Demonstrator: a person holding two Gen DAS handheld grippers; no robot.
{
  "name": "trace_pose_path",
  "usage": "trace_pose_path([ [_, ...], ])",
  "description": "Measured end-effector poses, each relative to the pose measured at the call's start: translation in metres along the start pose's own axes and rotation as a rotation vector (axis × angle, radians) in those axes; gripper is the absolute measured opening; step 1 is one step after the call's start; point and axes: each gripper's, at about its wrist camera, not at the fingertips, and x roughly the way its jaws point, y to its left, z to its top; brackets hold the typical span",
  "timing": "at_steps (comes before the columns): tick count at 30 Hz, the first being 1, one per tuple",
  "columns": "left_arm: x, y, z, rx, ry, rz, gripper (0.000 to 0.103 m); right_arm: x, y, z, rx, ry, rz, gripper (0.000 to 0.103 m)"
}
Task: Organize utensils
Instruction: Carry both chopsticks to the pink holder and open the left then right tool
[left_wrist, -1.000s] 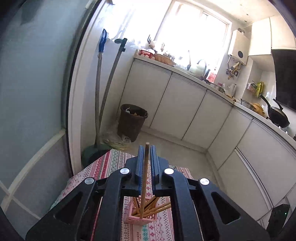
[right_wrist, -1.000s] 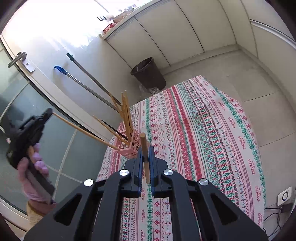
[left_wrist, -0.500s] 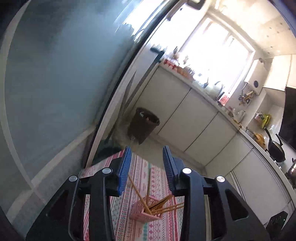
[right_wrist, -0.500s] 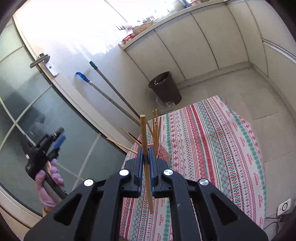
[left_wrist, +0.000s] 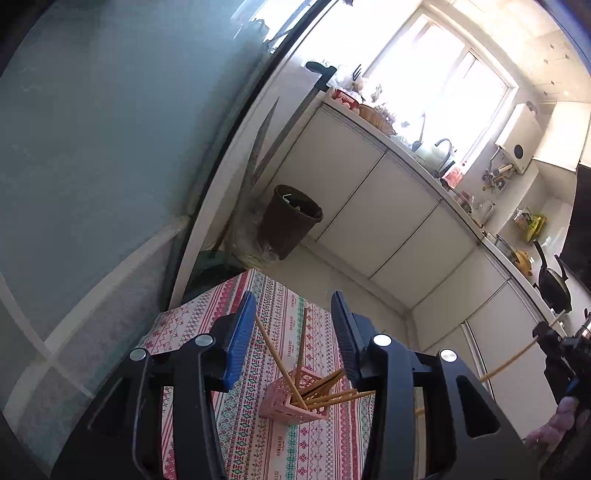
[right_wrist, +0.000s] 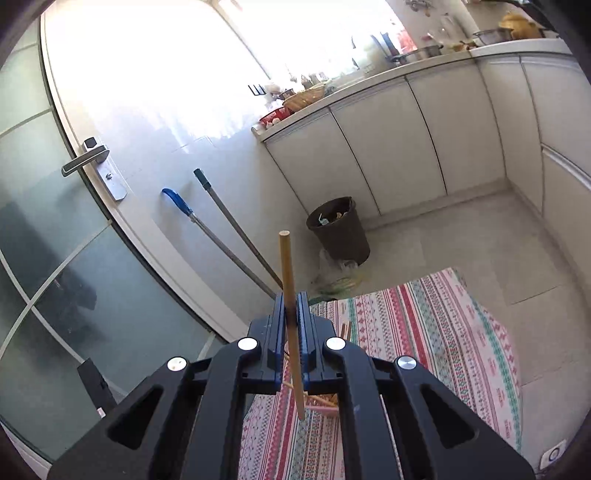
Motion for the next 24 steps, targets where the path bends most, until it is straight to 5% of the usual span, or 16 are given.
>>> trace_pose_path([
  [10,0.031,0.009,-0.005,-0.024,0.066,0.009,0.040,0.088,-0.003,-0.001,-0.049,0.053,-0.094,0.007],
  [15,0.034,0.014,-0.003,-0.031,0.077,0.019,0.042,0.123,-0.013,-0.019,-0.018,0.122,-0.074,0.015],
  [22,0.020,-0.006,-0.007,0.038,0.038,0.013,0.044,0.100,-0.011,-0.033,-0.026,0.079,-0.081,0.019],
  [24,0.010,-0.021,-0.012,0.109,-0.014,0.061,0.051,0.084,-0.009,-0.041,-0.046,0.046,-0.115,0.037],
])
